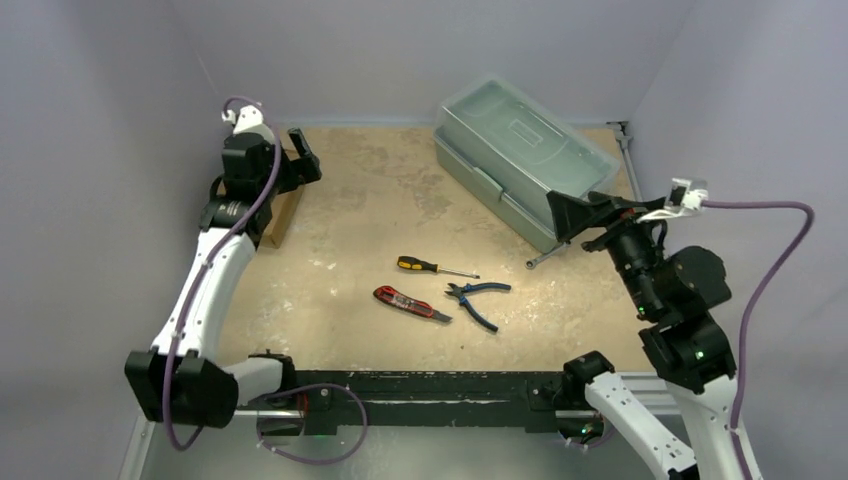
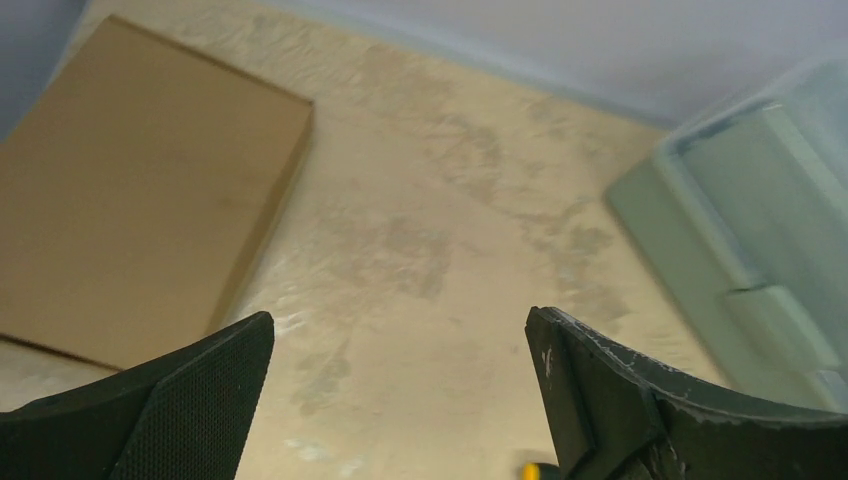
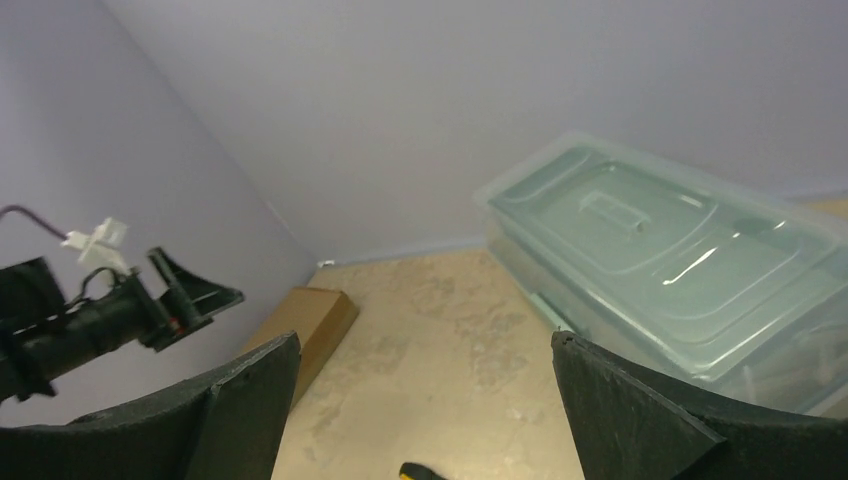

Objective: Unpack the express box

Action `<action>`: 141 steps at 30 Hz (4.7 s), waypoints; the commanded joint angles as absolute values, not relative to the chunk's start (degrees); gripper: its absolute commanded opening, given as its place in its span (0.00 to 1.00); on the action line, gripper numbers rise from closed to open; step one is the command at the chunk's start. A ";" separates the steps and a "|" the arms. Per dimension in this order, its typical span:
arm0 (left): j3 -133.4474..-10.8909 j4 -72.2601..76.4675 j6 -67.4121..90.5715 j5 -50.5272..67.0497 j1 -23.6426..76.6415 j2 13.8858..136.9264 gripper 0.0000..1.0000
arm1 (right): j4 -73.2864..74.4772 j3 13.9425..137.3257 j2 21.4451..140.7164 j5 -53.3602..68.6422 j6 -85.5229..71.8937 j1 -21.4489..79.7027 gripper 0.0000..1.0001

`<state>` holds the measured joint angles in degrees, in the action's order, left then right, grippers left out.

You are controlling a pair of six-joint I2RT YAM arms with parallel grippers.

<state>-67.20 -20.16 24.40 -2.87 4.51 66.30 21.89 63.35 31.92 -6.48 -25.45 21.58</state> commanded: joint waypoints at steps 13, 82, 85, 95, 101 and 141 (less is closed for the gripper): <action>-91.85 -27.58 14.38 -27.35 2.20 104.39 0.96 | 10.83 58.31 45.60 22.26 -31.73 21.64 0.99; -120.33 -28.71 12.68 -26.47 -14.35 140.80 0.27 | 19.30 61.84 50.48 25.77 -30.55 25.16 0.99; -113.01 -30.17 16.66 -24.11 -13.74 136.16 0.26 | 17.44 59.37 49.13 24.70 -30.37 25.18 0.99; -96.04 -27.20 28.29 -1.21 -11.78 125.46 0.26 | 12.66 55.46 48.73 25.68 -31.98 25.34 0.99; -81.15 -18.14 35.25 12.16 -7.89 119.16 0.28 | 8.66 53.37 49.84 25.62 -33.36 26.23 0.99; -57.08 -8.06 20.14 25.03 -3.93 72.25 0.56 | -12.47 75.38 113.89 -12.13 -67.49 59.33 0.76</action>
